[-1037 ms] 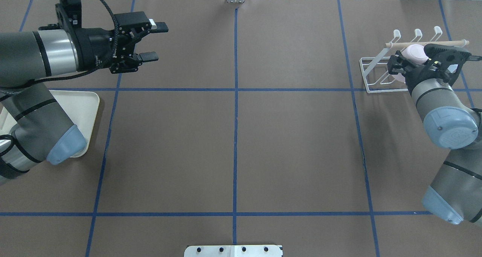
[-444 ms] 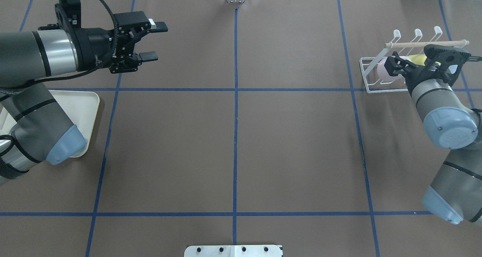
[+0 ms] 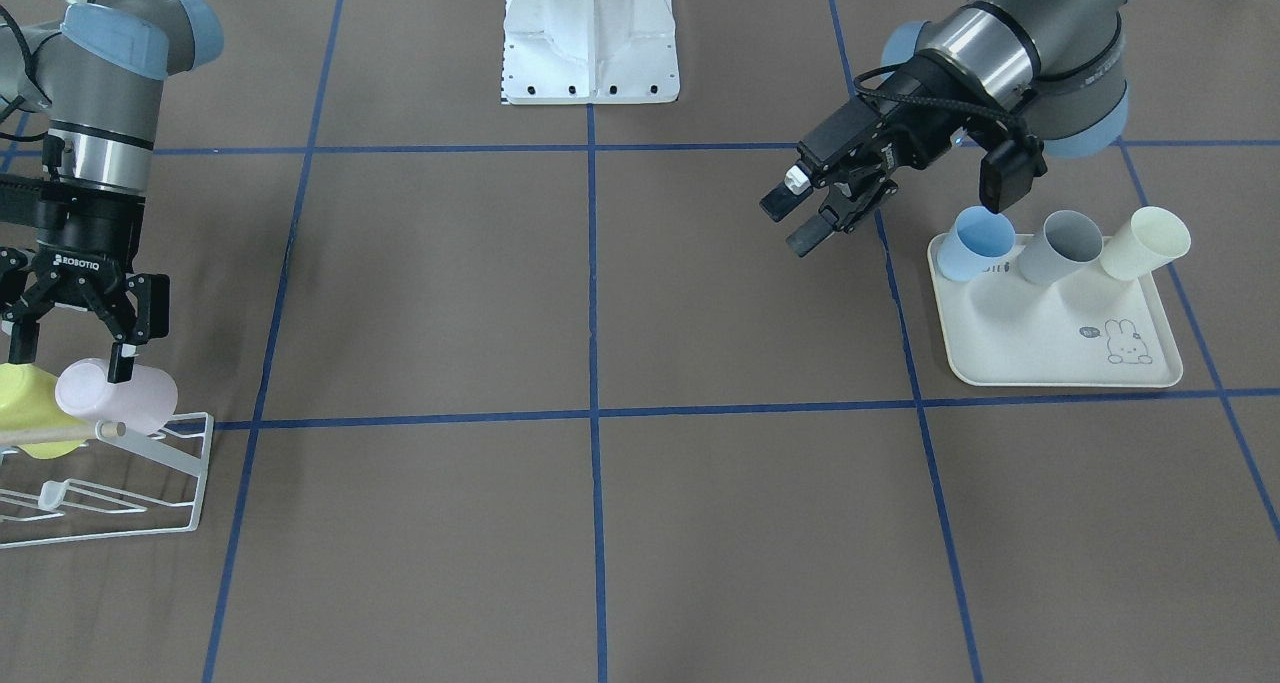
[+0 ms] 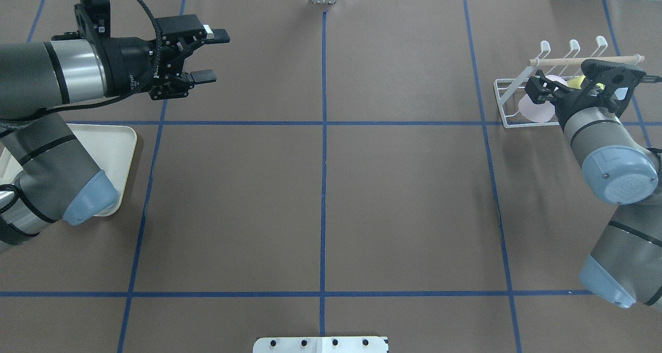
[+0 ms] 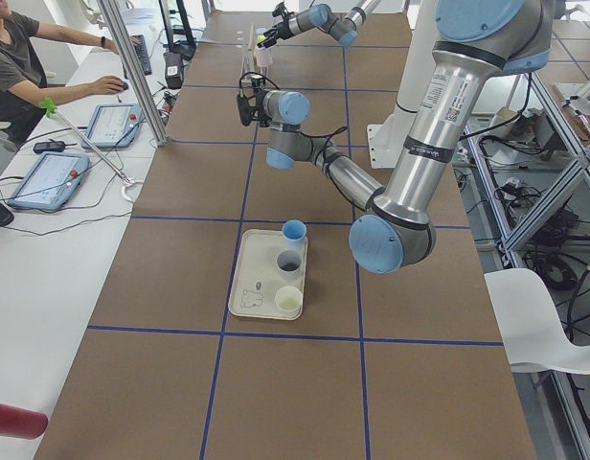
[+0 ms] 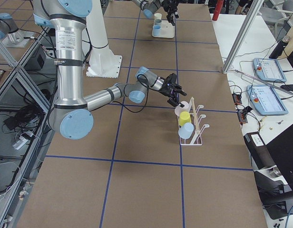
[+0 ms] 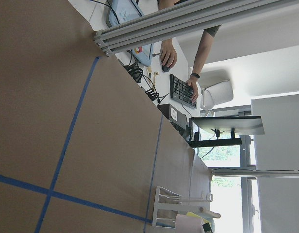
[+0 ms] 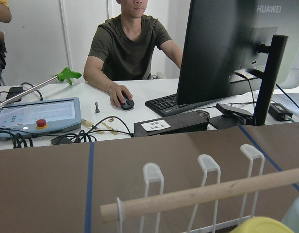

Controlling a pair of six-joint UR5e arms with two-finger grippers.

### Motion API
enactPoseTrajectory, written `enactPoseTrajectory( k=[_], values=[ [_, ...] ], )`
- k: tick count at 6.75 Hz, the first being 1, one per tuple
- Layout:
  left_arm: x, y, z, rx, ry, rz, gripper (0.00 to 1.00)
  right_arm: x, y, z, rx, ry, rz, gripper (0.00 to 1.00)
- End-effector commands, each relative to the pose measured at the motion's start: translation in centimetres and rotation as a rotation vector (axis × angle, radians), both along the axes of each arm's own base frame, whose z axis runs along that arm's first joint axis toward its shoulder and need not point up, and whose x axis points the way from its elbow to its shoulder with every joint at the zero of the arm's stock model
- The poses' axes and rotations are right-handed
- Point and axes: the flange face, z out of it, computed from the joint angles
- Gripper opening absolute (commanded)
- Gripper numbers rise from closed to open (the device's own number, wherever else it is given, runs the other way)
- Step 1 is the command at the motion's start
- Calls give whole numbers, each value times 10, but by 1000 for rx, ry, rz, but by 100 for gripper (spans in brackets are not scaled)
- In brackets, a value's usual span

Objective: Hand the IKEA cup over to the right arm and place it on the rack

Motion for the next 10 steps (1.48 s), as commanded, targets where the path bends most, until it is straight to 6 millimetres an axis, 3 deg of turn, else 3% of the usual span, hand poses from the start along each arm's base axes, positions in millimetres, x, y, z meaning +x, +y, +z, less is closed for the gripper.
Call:
enactPoseTrajectory(
  k=[1,3,4,5,6,8,10],
  values=[
    [-40,-11,34,76,-121,2,100,8,16,-49,13,-114,-94,100],
    [-102,-24,93,191,-359,0,100,11,28,-78,14,-179,-163,100],
    [-133,-17,132,250,-459,4,100,13,34,-92,10,-221,-216,100],
    [-186,-8,179,298,-564,4,100,9,38,-105,11,-261,-260,100],
    [-219,10,227,355,-680,3,100,4,40,-113,5,-299,-291,100],
    [-249,49,302,433,-883,58,100,-2,39,-121,-4,-355,-302,100],
    [-257,72,344,465,-1004,167,100,-4,39,-120,-13,-368,-299,100]
  ],
)
